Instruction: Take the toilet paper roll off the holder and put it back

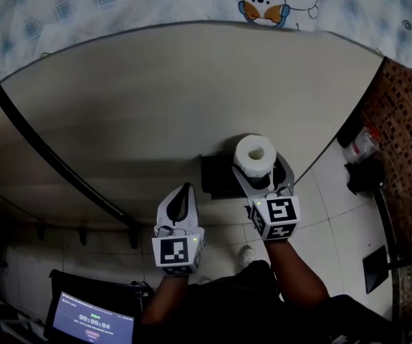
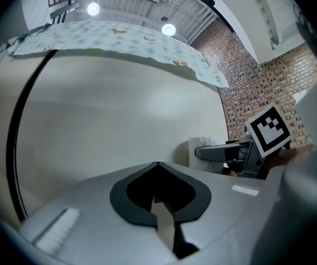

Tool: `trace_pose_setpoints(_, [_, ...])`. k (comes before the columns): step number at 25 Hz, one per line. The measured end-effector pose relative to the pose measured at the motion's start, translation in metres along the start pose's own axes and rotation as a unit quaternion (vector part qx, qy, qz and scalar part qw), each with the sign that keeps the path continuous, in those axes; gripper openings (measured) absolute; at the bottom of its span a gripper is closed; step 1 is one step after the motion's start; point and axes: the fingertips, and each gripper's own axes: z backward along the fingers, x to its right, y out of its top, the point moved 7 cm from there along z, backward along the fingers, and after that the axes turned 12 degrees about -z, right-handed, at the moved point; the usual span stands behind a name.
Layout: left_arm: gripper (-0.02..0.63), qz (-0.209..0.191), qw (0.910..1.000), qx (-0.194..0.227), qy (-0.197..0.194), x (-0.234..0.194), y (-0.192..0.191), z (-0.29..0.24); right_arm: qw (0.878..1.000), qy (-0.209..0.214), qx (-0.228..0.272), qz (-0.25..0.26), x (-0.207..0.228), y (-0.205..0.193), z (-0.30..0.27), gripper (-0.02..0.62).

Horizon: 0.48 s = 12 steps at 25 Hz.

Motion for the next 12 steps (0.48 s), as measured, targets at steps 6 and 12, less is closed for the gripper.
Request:
trace_pose_setpoints(6, [0.017,-0.018,0.9994,-0.031,0.001,0.003,-0.015,-0.003,1.0,0.013,0.02,-0.002,-0.004,0.012,0.005,0.433])
trace_pose_setpoints(12, [0.017,-0.029,0.9963,-0.081,-0.007,0.011,-0.05,-0.007,0.999,0.013,0.034,-0.002,-0.002,0.023,0.018,0.433])
